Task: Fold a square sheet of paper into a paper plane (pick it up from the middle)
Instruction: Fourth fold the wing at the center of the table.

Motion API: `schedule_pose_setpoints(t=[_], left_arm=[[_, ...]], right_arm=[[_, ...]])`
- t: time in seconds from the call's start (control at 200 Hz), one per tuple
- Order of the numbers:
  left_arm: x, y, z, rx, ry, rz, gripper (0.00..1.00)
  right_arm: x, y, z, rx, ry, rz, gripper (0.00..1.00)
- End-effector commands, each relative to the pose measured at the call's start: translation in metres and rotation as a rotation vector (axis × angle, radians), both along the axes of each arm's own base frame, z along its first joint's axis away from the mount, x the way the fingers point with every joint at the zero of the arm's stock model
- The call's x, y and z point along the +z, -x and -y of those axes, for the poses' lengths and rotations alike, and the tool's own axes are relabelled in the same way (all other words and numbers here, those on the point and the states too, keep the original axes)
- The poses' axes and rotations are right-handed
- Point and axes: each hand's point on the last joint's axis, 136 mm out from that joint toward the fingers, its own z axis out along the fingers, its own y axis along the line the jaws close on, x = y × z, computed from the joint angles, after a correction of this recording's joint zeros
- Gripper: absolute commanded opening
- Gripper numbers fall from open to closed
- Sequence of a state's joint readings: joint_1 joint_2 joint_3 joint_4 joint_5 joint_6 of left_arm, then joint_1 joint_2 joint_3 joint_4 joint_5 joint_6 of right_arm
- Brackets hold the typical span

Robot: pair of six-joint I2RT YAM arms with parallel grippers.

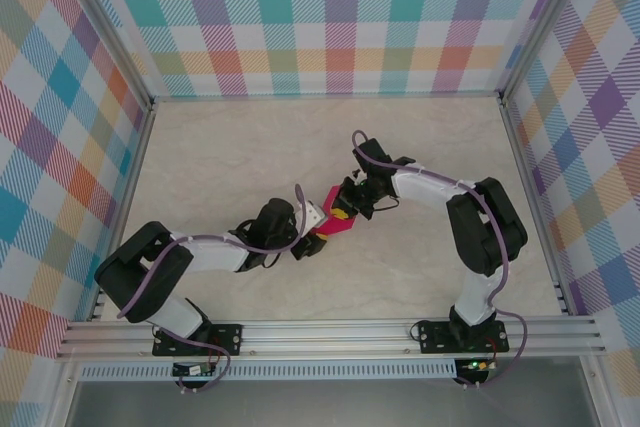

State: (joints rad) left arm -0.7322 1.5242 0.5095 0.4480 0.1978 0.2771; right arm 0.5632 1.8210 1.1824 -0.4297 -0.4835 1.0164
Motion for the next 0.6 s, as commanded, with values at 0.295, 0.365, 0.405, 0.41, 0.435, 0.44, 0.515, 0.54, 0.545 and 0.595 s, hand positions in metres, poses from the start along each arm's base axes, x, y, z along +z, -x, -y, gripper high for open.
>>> schedule_pose_setpoints(t=[0.295, 0.365, 0.405, 0.41, 0.435, 0.44, 0.515, 0.54, 0.545, 0.595], left_arm=[[0.009, -0.015, 0.014, -0.014, -0.024, 0.155, 0.39], [0.008, -0.017, 0.015, -0.007, -0.027, 0.155, 0.38], [0.006, -0.019, 0.016, -0.004, -0.029, 0.153, 0.36], [0.006, -0.019, 0.016, -0.004, -0.029, 0.153, 0.36], [0.006, -0.019, 0.016, -0.001, -0.028, 0.151, 0.35], [0.006, -0.019, 0.016, -0.002, -0.028, 0.150, 0.35], [0.008, -0.021, 0.016, 0.011, -0.014, 0.156, 0.31], [0.008, -0.021, 0.016, 0.014, -0.010, 0.159, 0.30], [0.008, -0.021, 0.016, 0.014, -0.010, 0.158, 0.30], [0.010, -0.021, 0.017, 0.018, -0.001, 0.155, 0.29]], right_arm=[[0.004, 0.005, -0.007, 0.008, -0.026, -0.040, 0.02], [0.003, 0.007, -0.007, 0.010, -0.027, -0.045, 0.02], [0.003, 0.007, -0.007, 0.010, -0.028, -0.048, 0.02], [0.003, 0.007, -0.007, 0.010, -0.029, -0.047, 0.02], [0.003, 0.007, -0.007, 0.010, -0.031, -0.048, 0.02], [0.004, 0.007, -0.007, 0.010, -0.031, -0.049, 0.02], [0.003, 0.008, -0.008, 0.013, -0.031, -0.050, 0.03], [0.003, 0.007, -0.007, 0.012, -0.031, -0.051, 0.03], [0.003, 0.007, -0.007, 0.012, -0.031, -0.052, 0.03], [0.003, 0.008, -0.007, 0.013, -0.031, -0.052, 0.04]])
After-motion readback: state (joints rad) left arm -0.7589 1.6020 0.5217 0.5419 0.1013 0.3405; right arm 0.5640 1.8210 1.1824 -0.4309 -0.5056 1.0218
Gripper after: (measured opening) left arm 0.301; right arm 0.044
